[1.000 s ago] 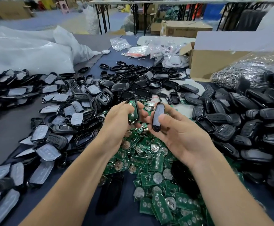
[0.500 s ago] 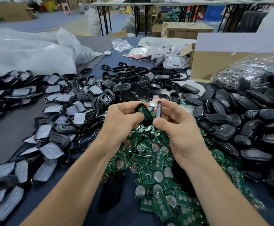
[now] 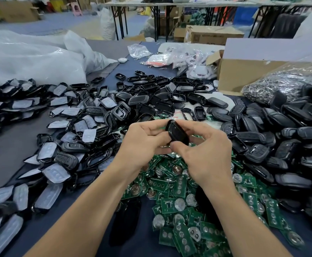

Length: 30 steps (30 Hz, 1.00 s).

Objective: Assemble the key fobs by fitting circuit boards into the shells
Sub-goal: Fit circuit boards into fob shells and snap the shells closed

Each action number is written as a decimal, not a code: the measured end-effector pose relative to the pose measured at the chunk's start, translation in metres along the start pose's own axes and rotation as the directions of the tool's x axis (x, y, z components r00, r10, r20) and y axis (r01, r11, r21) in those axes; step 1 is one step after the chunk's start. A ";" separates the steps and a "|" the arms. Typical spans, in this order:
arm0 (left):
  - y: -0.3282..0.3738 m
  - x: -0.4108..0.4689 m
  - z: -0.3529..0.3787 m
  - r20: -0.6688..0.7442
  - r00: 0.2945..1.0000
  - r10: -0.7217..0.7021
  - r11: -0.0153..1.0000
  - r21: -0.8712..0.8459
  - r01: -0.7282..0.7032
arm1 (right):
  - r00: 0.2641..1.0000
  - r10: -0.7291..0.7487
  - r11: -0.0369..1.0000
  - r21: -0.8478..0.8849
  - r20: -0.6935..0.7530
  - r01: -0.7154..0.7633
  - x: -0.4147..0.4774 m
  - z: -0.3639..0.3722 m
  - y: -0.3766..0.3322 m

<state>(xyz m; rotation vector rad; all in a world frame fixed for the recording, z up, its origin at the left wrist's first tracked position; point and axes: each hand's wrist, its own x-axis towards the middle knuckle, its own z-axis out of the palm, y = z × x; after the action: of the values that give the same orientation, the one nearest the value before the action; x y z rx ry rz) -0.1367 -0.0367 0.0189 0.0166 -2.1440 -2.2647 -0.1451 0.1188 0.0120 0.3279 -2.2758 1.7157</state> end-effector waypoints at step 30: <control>0.004 0.002 -0.014 0.011 0.999 0.035 0.992 0.124 -0.036 | 0.997 -0.069 0.972 -0.222 0.038 0.076 -0.011 0.002 0.002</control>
<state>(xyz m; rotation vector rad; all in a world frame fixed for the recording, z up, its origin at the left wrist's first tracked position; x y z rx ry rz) -0.1381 -0.0510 0.0223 -0.0291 -2.2677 -2.1129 -0.1356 0.1178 0.0061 0.3859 -2.4165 1.4118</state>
